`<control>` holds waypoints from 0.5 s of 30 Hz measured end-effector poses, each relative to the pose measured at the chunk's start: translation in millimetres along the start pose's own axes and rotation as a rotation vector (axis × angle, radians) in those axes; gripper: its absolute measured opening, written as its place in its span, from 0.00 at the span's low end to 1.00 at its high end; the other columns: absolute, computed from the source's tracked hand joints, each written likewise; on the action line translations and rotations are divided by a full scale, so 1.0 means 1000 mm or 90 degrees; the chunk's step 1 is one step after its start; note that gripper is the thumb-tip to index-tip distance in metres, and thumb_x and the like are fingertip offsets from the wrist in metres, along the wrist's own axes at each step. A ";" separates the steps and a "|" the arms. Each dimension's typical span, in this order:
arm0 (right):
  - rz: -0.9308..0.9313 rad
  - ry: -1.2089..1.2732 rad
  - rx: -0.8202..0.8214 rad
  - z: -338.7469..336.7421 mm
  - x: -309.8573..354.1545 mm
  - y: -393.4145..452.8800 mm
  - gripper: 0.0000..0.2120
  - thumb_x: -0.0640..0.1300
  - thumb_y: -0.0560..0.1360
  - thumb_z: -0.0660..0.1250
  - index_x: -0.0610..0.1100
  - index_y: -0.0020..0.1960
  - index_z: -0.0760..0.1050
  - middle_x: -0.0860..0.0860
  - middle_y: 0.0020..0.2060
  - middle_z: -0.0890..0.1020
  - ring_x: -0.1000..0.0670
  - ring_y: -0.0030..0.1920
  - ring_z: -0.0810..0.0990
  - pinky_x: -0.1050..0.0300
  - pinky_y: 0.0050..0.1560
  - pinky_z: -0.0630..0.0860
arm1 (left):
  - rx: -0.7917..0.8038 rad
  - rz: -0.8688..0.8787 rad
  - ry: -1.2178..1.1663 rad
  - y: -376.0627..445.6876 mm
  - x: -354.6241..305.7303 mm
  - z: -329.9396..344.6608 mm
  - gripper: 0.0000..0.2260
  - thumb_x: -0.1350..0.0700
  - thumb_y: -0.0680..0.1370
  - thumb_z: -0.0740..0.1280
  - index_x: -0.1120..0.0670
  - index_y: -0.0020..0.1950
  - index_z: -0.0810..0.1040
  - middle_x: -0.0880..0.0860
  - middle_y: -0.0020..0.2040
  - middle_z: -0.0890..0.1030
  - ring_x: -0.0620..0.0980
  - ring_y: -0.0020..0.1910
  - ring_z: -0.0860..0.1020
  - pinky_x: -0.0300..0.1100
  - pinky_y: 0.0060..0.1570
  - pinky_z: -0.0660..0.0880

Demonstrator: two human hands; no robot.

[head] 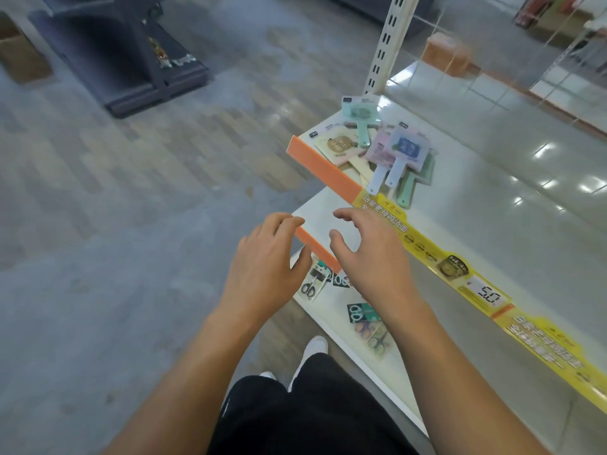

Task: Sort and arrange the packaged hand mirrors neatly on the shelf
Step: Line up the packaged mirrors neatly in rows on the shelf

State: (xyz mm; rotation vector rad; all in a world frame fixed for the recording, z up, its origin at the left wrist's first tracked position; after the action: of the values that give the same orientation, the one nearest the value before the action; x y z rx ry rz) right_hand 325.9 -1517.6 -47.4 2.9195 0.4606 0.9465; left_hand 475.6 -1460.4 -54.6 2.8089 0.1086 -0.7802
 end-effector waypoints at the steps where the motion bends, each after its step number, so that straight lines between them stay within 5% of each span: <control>1: 0.004 -0.001 -0.002 0.000 -0.003 0.003 0.14 0.50 0.78 0.64 0.52 0.63 0.75 0.58 0.60 0.78 0.55 0.63 0.72 0.66 0.57 0.63 | 0.000 0.000 0.001 0.004 0.001 0.002 0.17 0.48 0.78 0.63 0.52 0.65 0.72 0.48 0.62 0.74 0.51 0.55 0.76 0.50 0.50 0.75; 15: 0.128 -0.050 -0.050 -0.029 -0.076 0.090 0.19 0.52 0.76 0.64 0.52 0.66 0.73 0.51 0.64 0.72 0.45 0.62 0.71 0.53 0.61 0.67 | 0.025 0.082 0.028 0.121 -0.047 0.038 0.18 0.48 0.78 0.63 0.51 0.67 0.71 0.49 0.66 0.73 0.52 0.60 0.75 0.51 0.52 0.75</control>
State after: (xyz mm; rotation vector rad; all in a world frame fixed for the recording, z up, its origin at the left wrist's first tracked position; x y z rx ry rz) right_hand 275.1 -1627.1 -55.5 2.9591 0.1249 0.8440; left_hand 432.5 -1587.5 -38.8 2.8371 -0.0803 -0.6989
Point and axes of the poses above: each hand's wrist, its own y-axis towards the middle knuckle, its own z-axis out of the palm, x = y × z, the point moved 7 cm from there along y, towards the middle knuckle
